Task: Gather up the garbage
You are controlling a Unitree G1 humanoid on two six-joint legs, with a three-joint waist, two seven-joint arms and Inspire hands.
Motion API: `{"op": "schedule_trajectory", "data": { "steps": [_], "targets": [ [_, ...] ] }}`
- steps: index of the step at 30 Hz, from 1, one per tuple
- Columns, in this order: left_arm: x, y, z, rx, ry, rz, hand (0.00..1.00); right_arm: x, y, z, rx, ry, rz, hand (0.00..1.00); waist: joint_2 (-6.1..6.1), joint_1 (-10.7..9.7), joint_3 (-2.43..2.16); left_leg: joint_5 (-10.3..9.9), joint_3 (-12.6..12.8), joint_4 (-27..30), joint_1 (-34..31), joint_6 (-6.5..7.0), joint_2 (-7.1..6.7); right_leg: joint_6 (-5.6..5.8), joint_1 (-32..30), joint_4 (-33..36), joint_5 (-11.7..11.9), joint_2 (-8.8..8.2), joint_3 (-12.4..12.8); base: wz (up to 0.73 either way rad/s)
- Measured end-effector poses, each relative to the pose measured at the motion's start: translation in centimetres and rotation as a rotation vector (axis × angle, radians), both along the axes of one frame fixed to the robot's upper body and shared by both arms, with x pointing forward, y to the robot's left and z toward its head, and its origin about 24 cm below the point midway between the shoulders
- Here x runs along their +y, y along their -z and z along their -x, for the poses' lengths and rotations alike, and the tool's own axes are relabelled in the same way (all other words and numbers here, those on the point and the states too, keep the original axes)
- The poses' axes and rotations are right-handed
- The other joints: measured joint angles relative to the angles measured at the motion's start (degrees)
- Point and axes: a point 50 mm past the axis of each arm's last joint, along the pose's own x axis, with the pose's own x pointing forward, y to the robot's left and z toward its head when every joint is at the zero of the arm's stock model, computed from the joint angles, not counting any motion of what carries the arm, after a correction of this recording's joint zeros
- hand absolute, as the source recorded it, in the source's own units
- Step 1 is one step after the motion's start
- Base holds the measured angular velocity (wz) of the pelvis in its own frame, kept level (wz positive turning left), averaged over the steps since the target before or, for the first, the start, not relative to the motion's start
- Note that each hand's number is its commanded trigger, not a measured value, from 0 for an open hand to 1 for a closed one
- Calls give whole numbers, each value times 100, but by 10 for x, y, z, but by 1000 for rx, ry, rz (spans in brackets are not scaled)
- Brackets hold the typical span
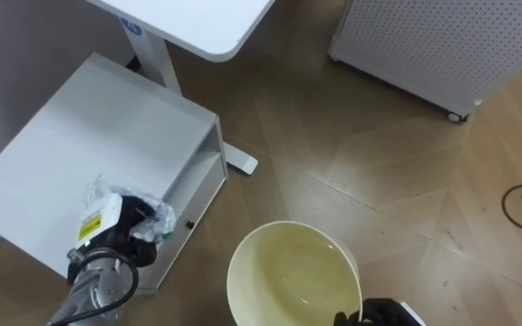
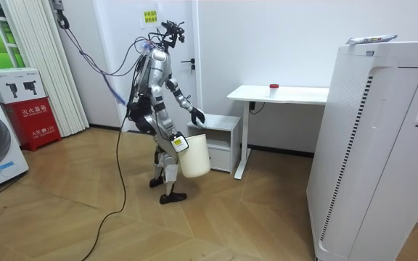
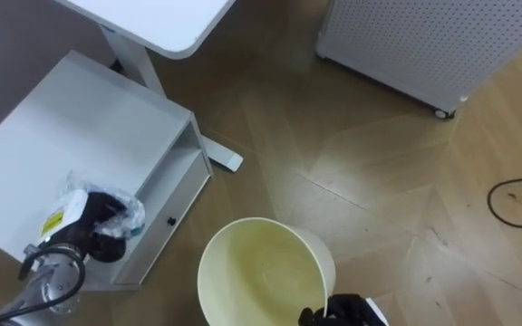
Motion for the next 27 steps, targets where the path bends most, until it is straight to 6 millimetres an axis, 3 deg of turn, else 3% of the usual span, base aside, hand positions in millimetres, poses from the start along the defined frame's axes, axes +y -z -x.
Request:
{"op": "schedule_trajectory", "data": {
  "steps": [13,18,22,24,25,26,27],
  "targets": [
    [-4,13,10,66,32,-10,100,1,0,0,0,10,11,100,13,3,-9,0,-4,-13,16,2,3,0,6,-40,10,-29,-39,0],
    [-23,12,7,16,35,105,100,5,-3,-6,-22,-14,14,100,17,6,-12,8,8,-43,36,10,-4,1,4,-9,9,-61,-37,0],
    [-47,15,11,-18,86,277,100,9,-2,-6,-28,-42,23,100,8,26,-28,38,15,-127,78,9,-87,5,7,-13,11,-89,-30,0],
    [-60,26,20,33,97,369,100,10,0,-4,-22,-40,21,100,-13,97,-47,63,92,-184,184,19,-106,12,53,-47,16,-112,-25,-10],
    [-69,37,31,88,114,417,100,12,3,1,-8,-36,18,100,-32,156,-90,66,108,-265,273,10,-113,9,113,-112,21,-115,-37,-17],
    [-76,48,43,142,125,477,100,15,7,5,8,-36,9,100,-65,186,-187,79,141,-352,315,-6,-134,8,113,-116,21,-128,-31,-13],
    [-79,52,49,165,127,508,100,18,8,6,15,-39,5,100,-96,199,-215,87,152,-382,341,-13,-149,8,113,-116,21,-133,-14,-7]
  ]
}}
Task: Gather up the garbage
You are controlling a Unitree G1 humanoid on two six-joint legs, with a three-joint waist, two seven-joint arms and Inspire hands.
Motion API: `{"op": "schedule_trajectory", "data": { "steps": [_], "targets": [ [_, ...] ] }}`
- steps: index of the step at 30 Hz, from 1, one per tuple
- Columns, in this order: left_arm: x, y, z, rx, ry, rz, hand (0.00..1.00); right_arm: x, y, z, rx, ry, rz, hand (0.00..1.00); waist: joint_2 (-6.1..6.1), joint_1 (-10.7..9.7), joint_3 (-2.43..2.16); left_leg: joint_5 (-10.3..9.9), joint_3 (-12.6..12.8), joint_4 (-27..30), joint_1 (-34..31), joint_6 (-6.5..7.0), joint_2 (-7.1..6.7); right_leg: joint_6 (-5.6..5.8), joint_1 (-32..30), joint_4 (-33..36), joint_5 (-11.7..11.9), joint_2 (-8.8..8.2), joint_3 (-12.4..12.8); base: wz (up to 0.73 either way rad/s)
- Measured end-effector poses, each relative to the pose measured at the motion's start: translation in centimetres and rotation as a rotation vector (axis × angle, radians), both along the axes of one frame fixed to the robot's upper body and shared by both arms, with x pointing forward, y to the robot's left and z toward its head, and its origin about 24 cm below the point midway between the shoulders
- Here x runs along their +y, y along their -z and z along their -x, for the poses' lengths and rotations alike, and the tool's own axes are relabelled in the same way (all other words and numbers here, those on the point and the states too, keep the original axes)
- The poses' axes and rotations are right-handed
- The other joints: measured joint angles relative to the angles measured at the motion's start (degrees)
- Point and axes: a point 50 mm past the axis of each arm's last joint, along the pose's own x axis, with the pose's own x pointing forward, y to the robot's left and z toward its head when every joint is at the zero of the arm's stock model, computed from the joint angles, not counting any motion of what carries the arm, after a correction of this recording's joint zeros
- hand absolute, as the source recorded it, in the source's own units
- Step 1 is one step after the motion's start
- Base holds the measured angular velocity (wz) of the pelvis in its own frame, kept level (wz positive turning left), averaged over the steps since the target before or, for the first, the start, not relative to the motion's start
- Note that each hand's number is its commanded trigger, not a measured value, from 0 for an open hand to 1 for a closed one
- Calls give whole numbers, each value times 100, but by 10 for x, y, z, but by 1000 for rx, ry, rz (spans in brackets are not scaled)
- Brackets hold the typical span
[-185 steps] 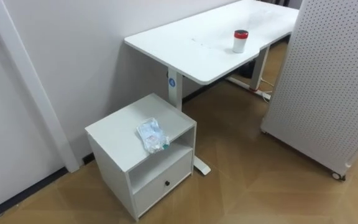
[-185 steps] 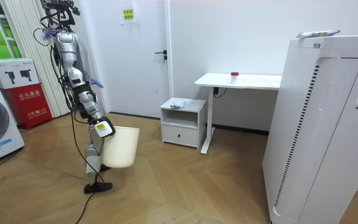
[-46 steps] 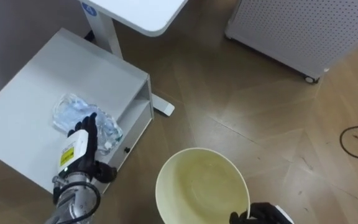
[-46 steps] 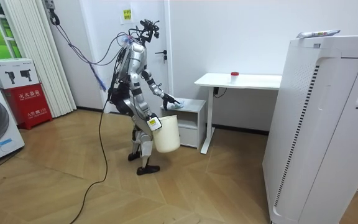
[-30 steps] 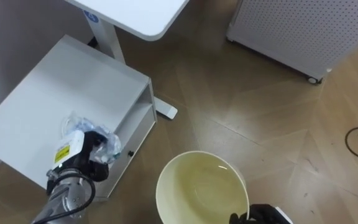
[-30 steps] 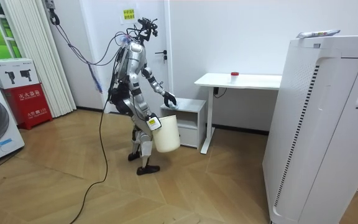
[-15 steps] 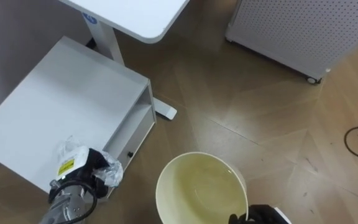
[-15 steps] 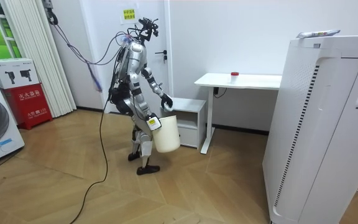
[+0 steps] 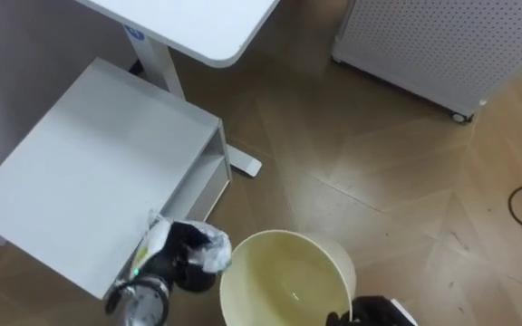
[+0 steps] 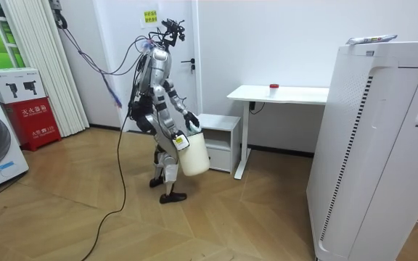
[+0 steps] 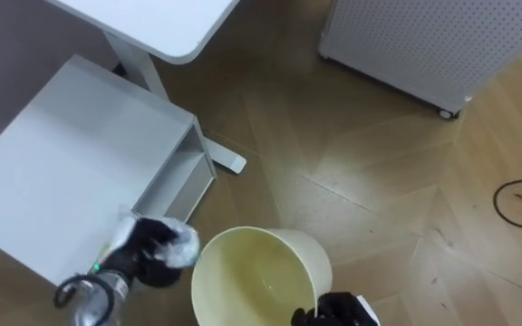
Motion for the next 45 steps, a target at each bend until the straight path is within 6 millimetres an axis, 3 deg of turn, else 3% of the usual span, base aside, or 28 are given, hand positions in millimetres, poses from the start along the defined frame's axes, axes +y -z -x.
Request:
{"op": "schedule_trajectory", "data": {
  "steps": [2,8,14,15,16,22,28,36,45],
  "targets": [
    [-18,13,18,81,47,91,100,7,5,5,27,-10,-7,100,-132,109,-81,25,56,-65,76,-10,-22,-1,8,-9,1,5,73,-8],
    [-47,26,40,208,205,188,100,17,10,11,54,-79,-24,100,-291,142,-73,47,55,-186,232,23,-19,40,234,-265,103,25,67,-3],
    [-54,29,46,257,275,204,100,18,13,18,80,-112,-33,100,-307,264,-70,82,63,-286,233,78,-26,91,306,-528,263,41,73,-4],
    [-53,30,47,264,277,206,78,18,14,18,81,-114,-32,100,-306,279,-70,85,63,-300,233,80,-27,97,306,-543,268,40,76,0],
    [-53,31,50,273,273,213,1,18,14,18,81,-126,-24,100,-306,299,-70,95,68,-339,233,83,-29,107,311,-592,290,42,81,0],
    [-52,35,55,303,248,262,0,15,14,19,83,-134,-20,100,-306,427,-71,112,70,-397,219,87,-44,120,314,-673,309,49,74,0],
    [-54,37,60,329,270,278,0,15,14,19,84,-130,-20,100,-306,427,-71,110,70,-416,209,83,-46,120,314,-708,310,66,62,0],
    [-62,35,61,302,392,175,0,11,15,20,96,-107,-28,100,-295,466,-70,110,65,-412,370,82,-36,116,476,-697,312,47,45,0],
    [-39,26,49,171,309,93,0,-5,21,32,139,1,-80,100,-153,635,-36,108,85,-601,1108,80,-61,117,1177,-802,302,5,-25,0]
  ]
}}
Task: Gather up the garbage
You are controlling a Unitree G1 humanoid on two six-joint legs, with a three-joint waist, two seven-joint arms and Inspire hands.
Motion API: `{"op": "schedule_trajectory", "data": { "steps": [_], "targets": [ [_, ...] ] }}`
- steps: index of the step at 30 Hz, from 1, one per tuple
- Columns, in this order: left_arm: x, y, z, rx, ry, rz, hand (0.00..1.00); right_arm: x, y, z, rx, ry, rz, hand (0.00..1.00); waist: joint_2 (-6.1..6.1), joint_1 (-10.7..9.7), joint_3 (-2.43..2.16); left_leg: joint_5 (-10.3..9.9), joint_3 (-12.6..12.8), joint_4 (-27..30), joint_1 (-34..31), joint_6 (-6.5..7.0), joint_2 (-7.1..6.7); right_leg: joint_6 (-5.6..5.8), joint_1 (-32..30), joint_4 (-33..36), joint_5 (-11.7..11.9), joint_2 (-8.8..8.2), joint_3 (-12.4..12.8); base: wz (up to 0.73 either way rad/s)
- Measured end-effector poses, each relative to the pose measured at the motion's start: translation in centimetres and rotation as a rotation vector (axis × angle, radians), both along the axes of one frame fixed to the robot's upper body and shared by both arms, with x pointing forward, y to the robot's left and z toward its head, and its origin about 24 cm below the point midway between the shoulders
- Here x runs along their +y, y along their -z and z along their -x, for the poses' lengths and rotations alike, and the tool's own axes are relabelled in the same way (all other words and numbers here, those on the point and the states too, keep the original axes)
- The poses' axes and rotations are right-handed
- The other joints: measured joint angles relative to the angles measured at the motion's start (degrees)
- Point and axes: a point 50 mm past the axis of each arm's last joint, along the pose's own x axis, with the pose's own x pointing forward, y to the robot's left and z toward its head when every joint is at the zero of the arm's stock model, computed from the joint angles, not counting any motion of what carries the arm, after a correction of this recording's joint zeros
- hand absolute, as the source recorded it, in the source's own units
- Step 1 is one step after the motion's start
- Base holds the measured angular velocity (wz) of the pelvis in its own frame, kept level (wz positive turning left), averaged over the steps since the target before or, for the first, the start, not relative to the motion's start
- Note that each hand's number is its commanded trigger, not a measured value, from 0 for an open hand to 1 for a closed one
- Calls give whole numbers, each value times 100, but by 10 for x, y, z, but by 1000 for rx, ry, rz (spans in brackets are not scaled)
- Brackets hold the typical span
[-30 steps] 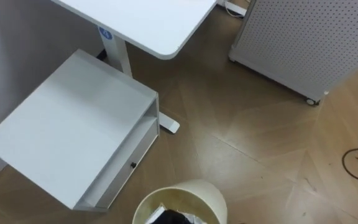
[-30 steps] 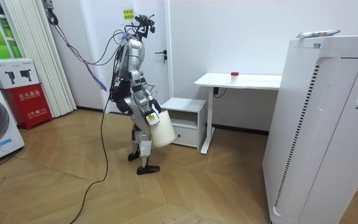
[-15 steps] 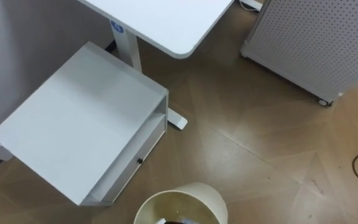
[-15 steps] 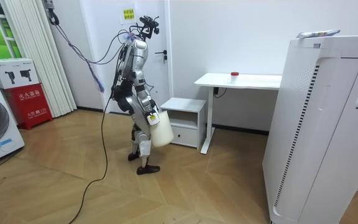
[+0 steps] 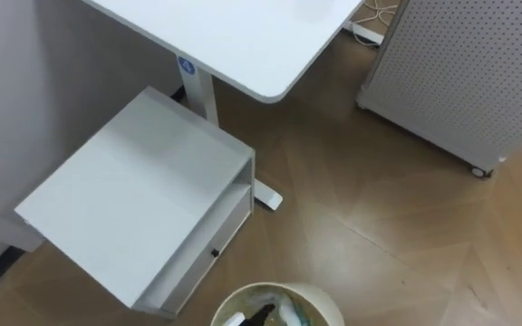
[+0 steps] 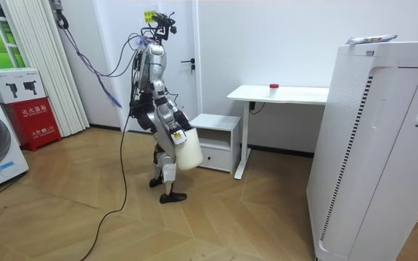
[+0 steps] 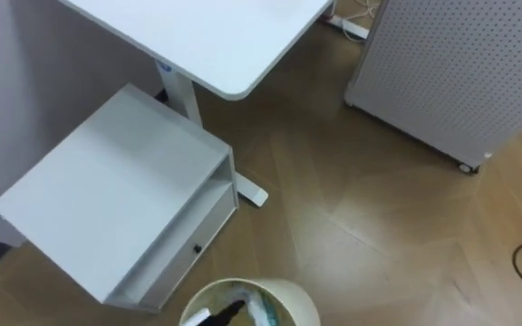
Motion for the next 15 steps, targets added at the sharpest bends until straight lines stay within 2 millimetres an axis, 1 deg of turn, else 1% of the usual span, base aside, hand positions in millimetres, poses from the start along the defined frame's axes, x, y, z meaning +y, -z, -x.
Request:
{"op": "schedule_trajectory", "data": {
  "steps": [1,2,3,5,6,7,8,9,10,11,13,15],
  "targets": [
    [3,-4,-3,-32,-22,8,0,-2,1,3,6,15,-3,100,22,4,-7,1,7,-53,135,-2,-13,5,120,-16,-5,-2,6,0],
    [6,-7,-4,-56,-28,11,0,-5,1,5,7,35,-13,100,41,-26,-9,6,8,-124,288,-7,-71,17,243,-61,-25,-22,15,0],
    [7,-9,-4,-66,-29,12,0,-6,1,5,8,43,-14,100,63,-38,-14,7,9,-163,365,-7,-76,24,312,-82,-30,-30,15,0],
    [6,-19,-8,-132,-38,34,0,-15,1,10,5,71,-14,100,126,-43,-38,6,75,-299,661,-4,-104,53,555,-145,-48,-54,34,-8],
    [6,-23,-10,-159,-39,36,0,-17,1,12,4,75,-11,100,135,-47,-39,7,88,-344,742,-4,-112,58,622,-176,-48,-55,40,-12],
    [8,-30,-13,-205,-55,58,0,-20,1,15,-3,94,-13,100,149,-59,-46,13,107,-437,905,-5,-158,76,752,-188,-57,-64,64,-14],
    [10,-35,-15,-240,-75,77,0,-24,1,17,-6,112,-11,100,158,-69,-52,13,137,-538,1101,-5,-174,101,897,-214,-74,-56,116,-16],
    [11,-37,-16,-251,-80,82,0,-25,1,19,-5,118,-9,100,162,-70,-60,13,160,-591,1192,-5,-188,108,961,-243,-78,-53,144,-20],
    [13,-42,-18,-277,-82,88,0,-27,0,19,-12,117,-6,100,170,-85,-79,11,205,-674,1334,-6,-201,121,1072,-301,-86,-50,166,-16],
    [13,-46,-19,-292,-81,92,0,-27,-1,19,-17,117,-5,100,170,-100,-83,11,225,-708,1395,-6,-205,125,1120,-308,-85,-49,171,-21],
    [16,-53,-19,-330,-82,106,0,-29,-2,19,-29,123,-4,100,162,-157,-128,12,315,-843,1685,-6,-257,140,1323,-394,-77,-48,165,-28],
    [19,-57,-16,-348,-99,119,0,-29,-3,20,-37,127,-7,100,121,-161,-160,2,471,-1001,1980,-23,-253,139,1440,-388,-77,-43,136,-50]
  ]
}}
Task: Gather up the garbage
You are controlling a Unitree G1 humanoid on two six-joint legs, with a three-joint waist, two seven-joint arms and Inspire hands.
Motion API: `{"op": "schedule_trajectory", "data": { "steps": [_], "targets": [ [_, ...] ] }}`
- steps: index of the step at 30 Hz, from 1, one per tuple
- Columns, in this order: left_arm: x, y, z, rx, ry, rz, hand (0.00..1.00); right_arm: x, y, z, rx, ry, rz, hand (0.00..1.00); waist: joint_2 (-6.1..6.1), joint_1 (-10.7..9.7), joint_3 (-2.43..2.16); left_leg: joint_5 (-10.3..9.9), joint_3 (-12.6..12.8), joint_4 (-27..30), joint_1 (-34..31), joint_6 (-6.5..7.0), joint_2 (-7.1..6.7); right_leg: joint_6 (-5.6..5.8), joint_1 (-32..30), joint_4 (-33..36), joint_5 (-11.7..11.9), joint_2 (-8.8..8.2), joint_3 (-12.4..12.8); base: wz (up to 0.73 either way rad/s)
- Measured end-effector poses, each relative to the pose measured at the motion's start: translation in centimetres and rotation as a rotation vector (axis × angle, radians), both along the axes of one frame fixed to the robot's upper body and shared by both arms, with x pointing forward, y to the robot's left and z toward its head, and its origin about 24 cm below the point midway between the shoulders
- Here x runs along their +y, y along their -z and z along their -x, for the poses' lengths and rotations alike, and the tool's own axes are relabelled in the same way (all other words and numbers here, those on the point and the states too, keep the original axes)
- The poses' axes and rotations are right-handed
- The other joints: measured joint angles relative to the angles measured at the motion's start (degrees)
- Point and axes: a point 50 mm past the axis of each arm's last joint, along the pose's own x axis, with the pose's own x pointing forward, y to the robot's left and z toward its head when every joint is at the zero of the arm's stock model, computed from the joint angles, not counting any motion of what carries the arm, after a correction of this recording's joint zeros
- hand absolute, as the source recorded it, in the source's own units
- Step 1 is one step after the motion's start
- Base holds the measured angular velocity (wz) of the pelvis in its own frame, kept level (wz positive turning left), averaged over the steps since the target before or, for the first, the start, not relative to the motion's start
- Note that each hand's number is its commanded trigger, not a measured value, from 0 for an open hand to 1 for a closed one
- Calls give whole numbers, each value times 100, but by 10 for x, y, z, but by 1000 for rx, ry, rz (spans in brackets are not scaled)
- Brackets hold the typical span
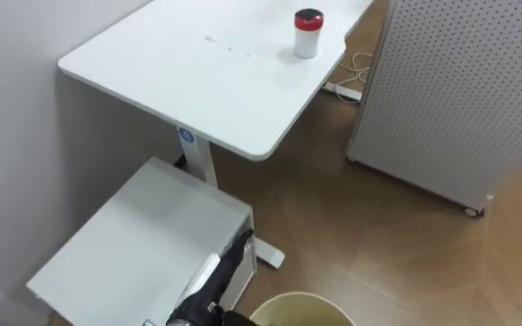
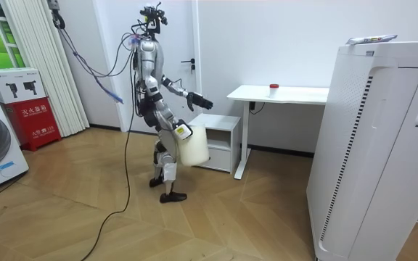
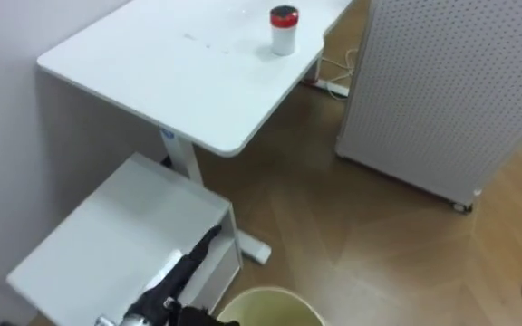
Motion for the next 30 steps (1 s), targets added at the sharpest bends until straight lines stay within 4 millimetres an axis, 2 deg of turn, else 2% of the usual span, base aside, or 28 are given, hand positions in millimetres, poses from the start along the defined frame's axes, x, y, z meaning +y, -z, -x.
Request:
{"op": "schedule_trajectory", "data": {
  "steps": [3,5,7,8,15,18,21,23,24,25,26,27,28,29,30],
  "targets": [
    [6,-10,-3,-46,-18,8,0,0,-4,0,-28,-16,3,100,-11,-4,-6,-128,346,-72,405,-37,61,-49,176,-5,32,44,-127,-73],
    [13,-24,-7,-107,-45,19,0,3,-6,0,-44,-31,-4,100,-59,75,-44,-236,766,-139,652,-88,170,-226,224,-37,146,34,-697,-91],
    [17,-33,-10,-151,-67,32,0,4,-6,0,-49,-37,-14,100,-73,104,-60,-278,931,-196,862,-131,213,-336,356,-119,215,25,-1087,-75],
    [17,-38,-11,-182,-78,42,0,4,-7,0,-54,-37,-15,100,-78,90,-73,-308,957,-203,962,-148,232,-362,414,-131,231,22,-1188,-53],
    [21,-52,-11,-251,-118,100,0,-3,-7,3,-51,-18,9,100,-52,38,-103,-357,956,-270,1246,-211,326,-398,766,-398,255,200,-1323,-6],
    [27,-54,-12,-255,-183,159,0,-3,-7,4,-50,-16,10,100,-35,51,-94,-351,965,-183,1314,-224,369,-403,841,-424,251,235,-1367,-8],
    [31,-56,-13,-276,-243,179,0,-3,-8,2,-58,-19,10,100,-29,120,-87,-344,1151,-139,1489,-236,405,-489,917,-380,193,263,-1402,-34],
    [33,-58,-12,-287,-273,197,0,-2,-8,3,-58,-38,16,100,-88,140,-74,-342,1412,328,1510,-241,537,-605,965,-199,37,196,-1646,-41],
    [35,-58,-12,-288,-280,196,0,-2,-8,3,-59,-45,19,100,-103,138,-68,-342,1422,550,1490,-241,594,-641,963,-131,-24,156,-1724,-51],
    [37,-58,-12,-285,-293,207,0,-1,-9,3,-64,-55,24,100,-113,133,-64,-341,1306,990,1402,-241,705,-715,965,-52,-208,149,-1712,-37],
    [38,-58,-12,-287,-296,212,0,-1,-10,2,-67,-59,26,100,-107,133,-68,-327,1128,1249,1311,-261,762,-685,976,-19,-285,169,-1653,-46],
    [39,-60,-12,-296,-299,215,0,-1,-10,2,-70,-63,27,100,-99,128,-67,-227,681,1893,1051,-369,849,-723,1016,39,-345,282,-1439,-58],
    [40,-60,-12,-296,-307,215,0,-2,-10,3,-67,-63,29,100,-97,175,-61,41,291,2458,822,-352,913,-787,1098,37,-359,396,-1231,-85],
    [40,-59,-9,-293,-313,212,0,-3,-10,5,-63,-61,33,100,-95,250,-66,181,-141,2755,647,-324,845,-835,1203,21,-384,475,-1027,-78],
    [40,-59,-8,-296,-317,214,0,-5,-10,5,-61,-59,37,100,-120,255,-65,141,-386,2738,545,-282,755,-851,1219,18,-395,502,-955,-73]
  ]
}}
